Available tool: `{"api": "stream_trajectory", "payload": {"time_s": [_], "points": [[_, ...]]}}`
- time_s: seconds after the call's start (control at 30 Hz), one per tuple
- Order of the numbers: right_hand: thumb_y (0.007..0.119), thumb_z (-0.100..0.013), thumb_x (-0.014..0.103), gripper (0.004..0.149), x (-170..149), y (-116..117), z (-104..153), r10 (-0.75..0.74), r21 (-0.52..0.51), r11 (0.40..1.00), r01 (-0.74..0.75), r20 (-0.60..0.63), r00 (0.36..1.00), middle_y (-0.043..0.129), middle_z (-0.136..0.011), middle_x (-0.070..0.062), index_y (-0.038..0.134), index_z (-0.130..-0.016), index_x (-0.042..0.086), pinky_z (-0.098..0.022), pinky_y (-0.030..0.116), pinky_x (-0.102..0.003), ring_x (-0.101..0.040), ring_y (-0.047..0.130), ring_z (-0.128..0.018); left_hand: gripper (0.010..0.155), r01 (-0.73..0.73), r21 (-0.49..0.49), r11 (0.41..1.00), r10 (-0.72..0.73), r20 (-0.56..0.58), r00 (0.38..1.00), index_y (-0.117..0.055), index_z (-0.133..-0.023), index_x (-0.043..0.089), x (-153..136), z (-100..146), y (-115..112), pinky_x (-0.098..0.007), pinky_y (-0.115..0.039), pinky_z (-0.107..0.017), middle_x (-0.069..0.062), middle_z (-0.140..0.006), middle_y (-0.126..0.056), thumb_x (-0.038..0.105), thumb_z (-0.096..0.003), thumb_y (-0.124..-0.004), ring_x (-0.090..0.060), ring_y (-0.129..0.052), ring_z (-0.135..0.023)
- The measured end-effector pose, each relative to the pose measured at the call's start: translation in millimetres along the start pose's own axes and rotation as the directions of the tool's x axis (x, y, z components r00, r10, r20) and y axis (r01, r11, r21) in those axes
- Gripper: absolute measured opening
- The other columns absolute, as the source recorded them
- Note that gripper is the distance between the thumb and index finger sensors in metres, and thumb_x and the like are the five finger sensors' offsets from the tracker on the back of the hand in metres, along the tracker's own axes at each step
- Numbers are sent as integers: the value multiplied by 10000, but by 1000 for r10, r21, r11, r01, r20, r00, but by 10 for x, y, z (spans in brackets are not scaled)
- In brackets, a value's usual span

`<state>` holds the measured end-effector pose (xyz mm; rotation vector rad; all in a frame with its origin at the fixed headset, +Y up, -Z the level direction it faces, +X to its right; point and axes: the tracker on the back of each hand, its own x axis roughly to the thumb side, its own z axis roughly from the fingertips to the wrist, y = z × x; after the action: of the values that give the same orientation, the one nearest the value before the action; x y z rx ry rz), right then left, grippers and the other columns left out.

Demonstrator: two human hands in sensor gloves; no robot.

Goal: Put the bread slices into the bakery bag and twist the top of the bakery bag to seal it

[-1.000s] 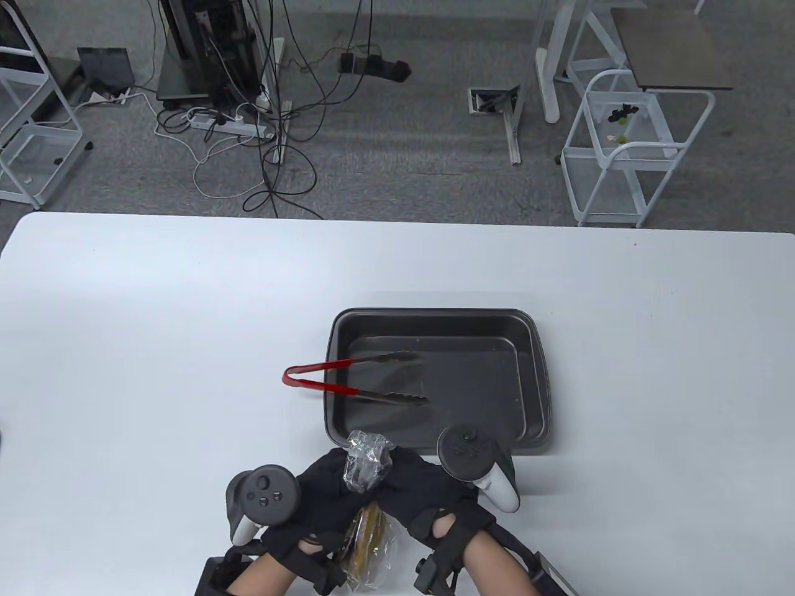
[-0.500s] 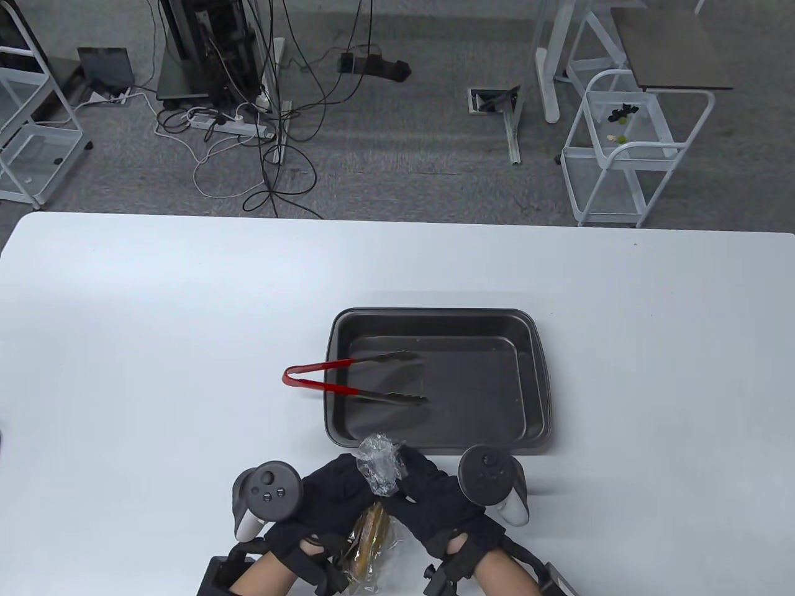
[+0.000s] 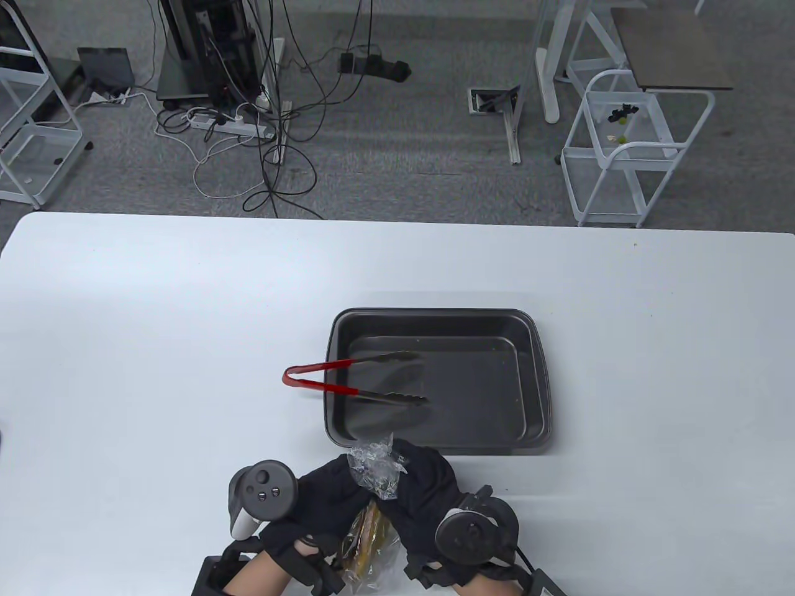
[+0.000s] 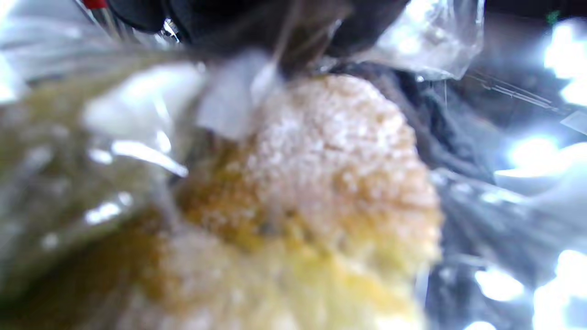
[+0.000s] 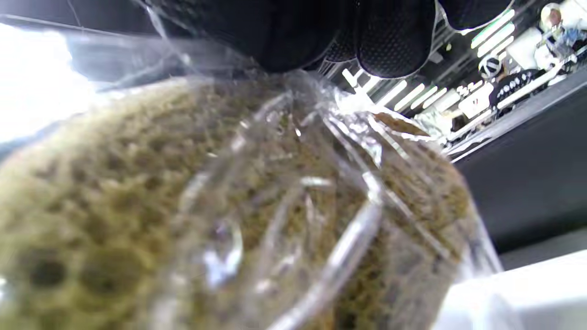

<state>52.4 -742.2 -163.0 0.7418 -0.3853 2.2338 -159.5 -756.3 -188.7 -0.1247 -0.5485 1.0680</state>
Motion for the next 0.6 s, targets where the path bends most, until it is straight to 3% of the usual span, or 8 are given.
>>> {"api": "stream_trajectory", "payload": {"time_s": [0.3, 0.6], "points": [[836, -428, 307, 541, -105, -34, 14, -72, -71, 995, 64, -110, 991, 629, -976, -324, 775, -772, -106, -595, 534, -724, -553, 739, -785, 555, -47, -71, 996, 49, 26, 998, -644, -1052, 122, 34, -16, -78, -617, -524, -820, -72, -969, -822, 329, -540, -707, -295, -885, -865], [867, -452, 288, 561, -290, -83, -1, -356, -9, 935, 356, -52, 933, 611, -1018, -277, 777, -730, -190, -655, 492, -713, -525, 690, -866, 620, -74, -195, 978, 83, 39, 996, -503, -1107, 152, 84, -40, -135, -662, -485, -811, -122, -995, -753, 271, -528, -691, -318, -860, -889]]}}
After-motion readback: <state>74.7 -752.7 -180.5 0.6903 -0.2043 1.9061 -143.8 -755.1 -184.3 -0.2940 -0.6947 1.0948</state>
